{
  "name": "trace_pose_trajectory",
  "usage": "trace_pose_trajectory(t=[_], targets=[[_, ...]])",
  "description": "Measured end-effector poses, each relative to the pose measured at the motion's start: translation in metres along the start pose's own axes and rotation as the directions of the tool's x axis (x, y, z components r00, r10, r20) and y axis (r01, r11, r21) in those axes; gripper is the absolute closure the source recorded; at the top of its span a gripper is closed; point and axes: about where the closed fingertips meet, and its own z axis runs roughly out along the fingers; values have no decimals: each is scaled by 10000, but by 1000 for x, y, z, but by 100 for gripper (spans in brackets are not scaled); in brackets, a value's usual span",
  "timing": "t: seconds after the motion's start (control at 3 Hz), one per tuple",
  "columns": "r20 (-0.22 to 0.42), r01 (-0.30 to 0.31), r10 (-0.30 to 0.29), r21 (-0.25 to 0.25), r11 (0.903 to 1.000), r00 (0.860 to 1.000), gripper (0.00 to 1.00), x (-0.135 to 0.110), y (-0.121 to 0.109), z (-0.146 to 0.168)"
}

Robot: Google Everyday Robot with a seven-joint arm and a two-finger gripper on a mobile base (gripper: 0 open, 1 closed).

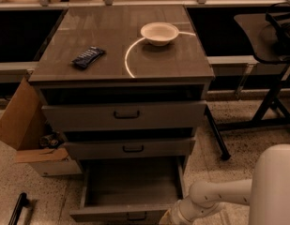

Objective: Close bottom drawer

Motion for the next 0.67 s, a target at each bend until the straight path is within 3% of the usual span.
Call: trace_pose_trajectory(t=[0.33,0.67], targets=[[61,-82,82,-48,10000,9999,89,3,-1,6],[63,-86,86,-73,9999,9999,100,3,0,8]])
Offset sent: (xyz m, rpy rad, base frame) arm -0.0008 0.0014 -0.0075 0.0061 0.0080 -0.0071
